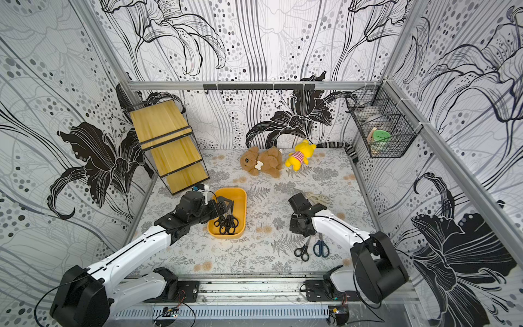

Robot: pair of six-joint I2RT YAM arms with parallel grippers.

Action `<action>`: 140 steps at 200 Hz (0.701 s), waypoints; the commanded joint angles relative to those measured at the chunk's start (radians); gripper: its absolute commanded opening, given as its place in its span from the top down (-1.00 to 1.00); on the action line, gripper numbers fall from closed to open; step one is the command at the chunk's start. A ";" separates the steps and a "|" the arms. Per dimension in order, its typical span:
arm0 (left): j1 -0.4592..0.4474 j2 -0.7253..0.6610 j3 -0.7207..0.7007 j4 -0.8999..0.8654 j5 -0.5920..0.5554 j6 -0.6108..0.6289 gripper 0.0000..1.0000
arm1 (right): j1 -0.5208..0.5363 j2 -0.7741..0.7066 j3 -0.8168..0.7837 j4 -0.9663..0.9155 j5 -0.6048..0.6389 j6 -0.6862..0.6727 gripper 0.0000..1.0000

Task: Put the scissors into the storage box
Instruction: Pick up the scissors from the center of the board.

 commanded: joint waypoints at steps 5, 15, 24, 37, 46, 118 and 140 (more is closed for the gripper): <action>-0.005 -0.016 -0.002 0.020 -0.030 0.004 -0.95 | -0.013 0.032 0.018 -0.012 0.004 -0.043 0.44; -0.007 -0.017 -0.004 0.020 -0.031 0.004 -0.95 | -0.014 0.039 0.021 -0.010 0.001 -0.047 0.46; -0.007 -0.019 -0.006 0.019 -0.032 0.004 -0.95 | -0.016 0.047 0.021 -0.007 0.000 -0.050 0.47; -0.005 -0.019 -0.008 0.020 -0.035 0.006 -0.95 | -0.016 0.055 0.018 0.006 -0.003 -0.051 0.48; -0.006 -0.019 -0.009 0.021 -0.038 0.005 -0.95 | -0.016 0.064 0.017 0.012 -0.005 -0.054 0.49; -0.005 -0.026 -0.019 0.024 -0.038 0.003 -0.95 | -0.017 0.140 0.018 0.057 -0.002 -0.077 0.62; -0.007 -0.030 -0.023 0.028 -0.044 0.001 -0.95 | -0.016 0.160 0.017 0.066 -0.006 -0.086 0.67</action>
